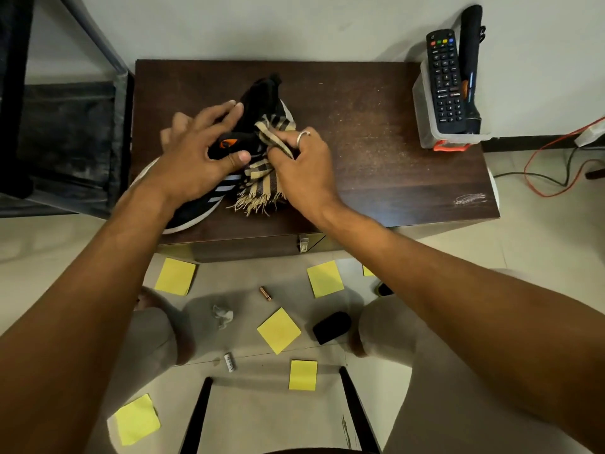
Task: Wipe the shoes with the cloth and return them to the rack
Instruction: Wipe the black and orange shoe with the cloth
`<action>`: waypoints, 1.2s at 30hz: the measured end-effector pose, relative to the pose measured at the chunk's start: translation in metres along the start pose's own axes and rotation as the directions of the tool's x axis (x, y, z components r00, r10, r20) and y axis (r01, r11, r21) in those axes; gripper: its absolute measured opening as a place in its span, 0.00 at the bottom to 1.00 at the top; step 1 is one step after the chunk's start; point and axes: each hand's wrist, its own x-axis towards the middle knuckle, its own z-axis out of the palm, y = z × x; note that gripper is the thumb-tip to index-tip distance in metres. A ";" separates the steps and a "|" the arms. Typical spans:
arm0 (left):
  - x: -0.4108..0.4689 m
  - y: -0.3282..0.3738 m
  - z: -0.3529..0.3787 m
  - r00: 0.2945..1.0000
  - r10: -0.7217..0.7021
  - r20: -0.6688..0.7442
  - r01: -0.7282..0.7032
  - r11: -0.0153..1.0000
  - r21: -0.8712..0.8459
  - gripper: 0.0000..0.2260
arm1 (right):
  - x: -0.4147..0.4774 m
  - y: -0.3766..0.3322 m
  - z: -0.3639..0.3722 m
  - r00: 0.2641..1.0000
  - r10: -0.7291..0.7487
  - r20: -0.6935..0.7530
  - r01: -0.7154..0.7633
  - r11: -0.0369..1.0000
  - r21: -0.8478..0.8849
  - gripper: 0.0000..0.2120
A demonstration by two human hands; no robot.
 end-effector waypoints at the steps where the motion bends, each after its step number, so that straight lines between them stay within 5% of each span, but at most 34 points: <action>1: 0.000 -0.002 0.000 1.000 0.017 -0.007 -0.017 1.000 0.001 0.29 | -0.004 -0.002 0.003 1.000 0.025 0.016 -0.026 0.999 0.032 0.15; 6: 0.002 -0.001 -0.003 1.000 -0.022 0.015 0.023 0.999 -0.040 0.27 | -0.005 -0.009 -0.005 0.975 0.123 0.183 -0.150 0.979 0.140 0.09; 11: 0.005 0.004 -0.013 0.994 -0.101 0.027 0.104 0.989 -0.109 0.27 | 0.025 -0.010 -0.027 0.980 0.171 -0.097 -0.148 0.967 0.209 0.12; 21: 0.005 0.011 -0.021 0.990 -0.096 0.103 0.107 0.988 -0.110 0.30 | 0.030 -0.007 -0.031 0.967 0.220 0.126 -0.232 0.968 0.097 0.17; 25: 0.012 0.013 -0.028 0.984 -0.022 0.176 0.034 0.997 -0.067 0.33 | 0.044 -0.010 -0.039 0.966 0.255 -0.045 -0.244 0.953 0.178 0.17; 28: 0.010 0.028 -0.023 0.986 -0.091 0.137 0.086 0.995 0.041 0.33 | 0.042 -0.010 -0.030 0.962 0.271 0.016 -0.265 0.926 0.270 0.18; 31: 0.008 0.041 -0.009 0.986 -0.163 0.035 0.163 0.987 0.010 0.34 | 0.038 -0.006 -0.022 0.978 0.198 0.065 -0.207 0.963 0.175 0.12; 36: 0.008 0.034 0.016 0.995 -0.088 -0.050 0.094 0.985 0.142 0.38 | 0.037 -0.010 -0.033 0.978 0.170 0.120 -0.179 0.982 0.067 0.17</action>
